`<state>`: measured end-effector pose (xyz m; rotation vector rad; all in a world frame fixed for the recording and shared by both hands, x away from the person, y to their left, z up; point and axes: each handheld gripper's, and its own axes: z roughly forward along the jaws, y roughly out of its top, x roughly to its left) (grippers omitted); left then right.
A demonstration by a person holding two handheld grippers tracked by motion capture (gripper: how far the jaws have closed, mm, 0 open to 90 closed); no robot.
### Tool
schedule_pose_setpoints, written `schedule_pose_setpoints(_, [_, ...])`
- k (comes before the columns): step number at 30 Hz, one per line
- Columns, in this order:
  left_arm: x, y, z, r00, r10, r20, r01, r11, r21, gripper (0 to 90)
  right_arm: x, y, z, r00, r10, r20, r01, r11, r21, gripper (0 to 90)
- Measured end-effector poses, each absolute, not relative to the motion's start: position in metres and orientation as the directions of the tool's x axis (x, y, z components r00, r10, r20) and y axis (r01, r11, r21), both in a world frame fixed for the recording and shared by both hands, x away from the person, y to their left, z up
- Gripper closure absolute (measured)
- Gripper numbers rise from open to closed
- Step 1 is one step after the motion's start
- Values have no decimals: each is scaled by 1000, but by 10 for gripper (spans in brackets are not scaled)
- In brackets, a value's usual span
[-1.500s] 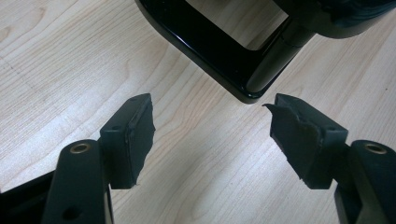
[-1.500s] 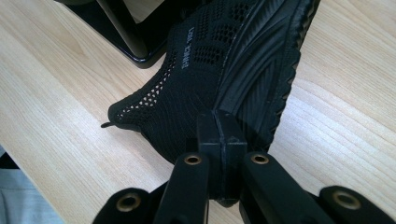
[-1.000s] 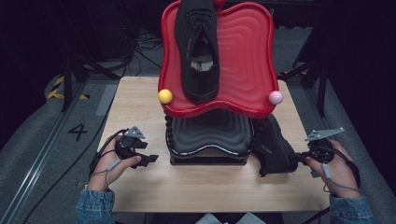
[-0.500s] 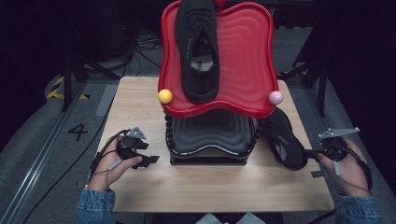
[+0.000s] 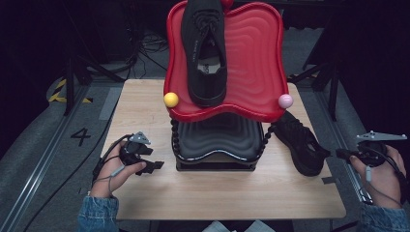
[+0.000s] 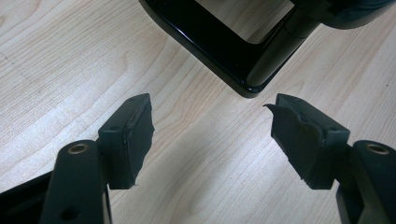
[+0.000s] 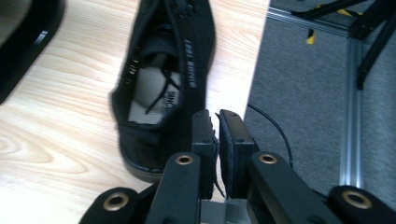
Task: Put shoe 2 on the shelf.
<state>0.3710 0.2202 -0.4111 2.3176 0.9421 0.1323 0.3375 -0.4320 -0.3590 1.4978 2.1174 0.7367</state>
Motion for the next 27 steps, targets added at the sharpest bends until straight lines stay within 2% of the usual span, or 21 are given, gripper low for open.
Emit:
schedule_pose_setpoints(11, [365, 222, -413, 739, 657, -148, 605, -551, 576, 302, 334, -424, -346, -409, 912, 5, 685, 303, 663, 777])
schedule_pose_setpoints(12, [365, 223, -412, 749, 650, -132, 590, -562, 579, 302, 335, -420, -344, -441, 897, -11, 671, 338, 660, 747])
schedule_pose_setpoints(14, [361, 224, -411, 743, 649, -160, 600, -542, 588, 303, 336, -415, -342, -475, 880, -16, 651, 364, 666, 715])
schedule_pose_setpoints(19, [355, 226, -410, 746, 647, -161, 596, -540, 594, 302, 342, -403, -343, -542, 840, -12, 637, 420, 646, 680])
schedule_pose_setpoints(23, [352, 230, -411, 743, 650, -160, 601, -542, 587, 302, 353, -393, -356, -609, 790, -70, 619, 529, 580, 693])
schedule_pose_setpoints(25, [351, 231, -412, 738, 655, -164, 607, -537, 586, 302, 358, -390, -362, -619, 780, -89, 613, 550, 567, 749])
schedule_pose_setpoints(27, [351, 232, -413, 737, 657, -160, 608, -540, 583, 302, 362, -388, -365, -621, 777, -105, 616, 567, 548, 846])
